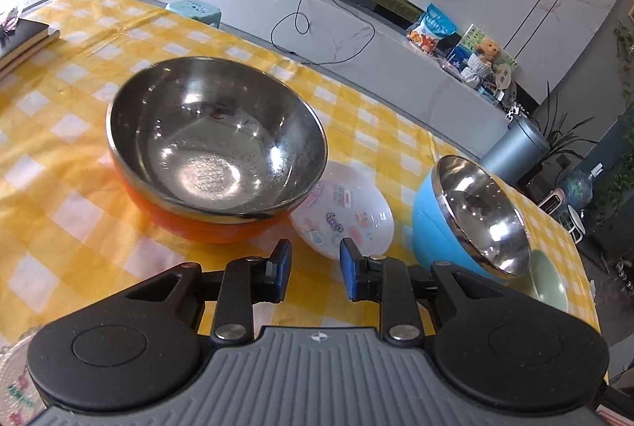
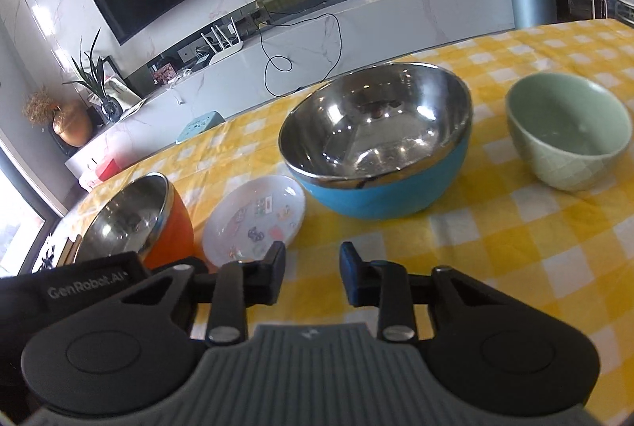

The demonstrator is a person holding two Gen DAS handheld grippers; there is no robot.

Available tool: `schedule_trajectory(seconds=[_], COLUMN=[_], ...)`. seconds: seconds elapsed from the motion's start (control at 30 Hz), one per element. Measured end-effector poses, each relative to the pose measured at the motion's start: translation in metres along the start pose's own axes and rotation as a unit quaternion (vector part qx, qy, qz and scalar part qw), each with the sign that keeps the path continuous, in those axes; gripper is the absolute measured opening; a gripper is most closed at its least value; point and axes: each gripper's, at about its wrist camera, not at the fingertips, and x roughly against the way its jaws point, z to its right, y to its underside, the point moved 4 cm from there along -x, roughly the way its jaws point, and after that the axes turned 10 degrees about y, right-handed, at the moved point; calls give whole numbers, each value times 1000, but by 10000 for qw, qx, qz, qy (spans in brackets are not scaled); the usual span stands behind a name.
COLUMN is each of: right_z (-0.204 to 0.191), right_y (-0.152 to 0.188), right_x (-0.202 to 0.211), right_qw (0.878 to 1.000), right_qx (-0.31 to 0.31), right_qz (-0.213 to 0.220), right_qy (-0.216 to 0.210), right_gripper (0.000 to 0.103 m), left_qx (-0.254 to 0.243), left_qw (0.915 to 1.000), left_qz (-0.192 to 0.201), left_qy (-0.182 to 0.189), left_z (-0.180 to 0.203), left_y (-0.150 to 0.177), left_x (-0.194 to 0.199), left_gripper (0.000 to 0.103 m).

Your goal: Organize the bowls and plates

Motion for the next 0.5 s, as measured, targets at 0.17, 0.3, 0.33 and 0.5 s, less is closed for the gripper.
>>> schedule_trajectory(seconds=[0.17, 0.3, 0.33, 0.5], right_z=[-7, -8, -8, -9], right_y=[-5, -5, -5, -3], right_x=[-19, -30, -32, -38], right_qw=[10000, 9999, 9998, 9994], right_qx=[3, -39, -66, -175], right_qz=[-53, -123, -133, -222], right_qy=[-46, -98, -105, -222], right_gripper=[22, 22, 21, 8], left_qx=[73, 203, 241, 336], left_qw=[9998, 9997, 9996, 9994], left_qz=[-107, -66, -71, -34], left_qy=[-153, -130, -124, -119], left_z=[-7, -10, -10, -11], left_y=[-2, -5, -5, -5], left_x=[-19, -25, -26, -28], left_gripper=[21, 19, 16, 12])
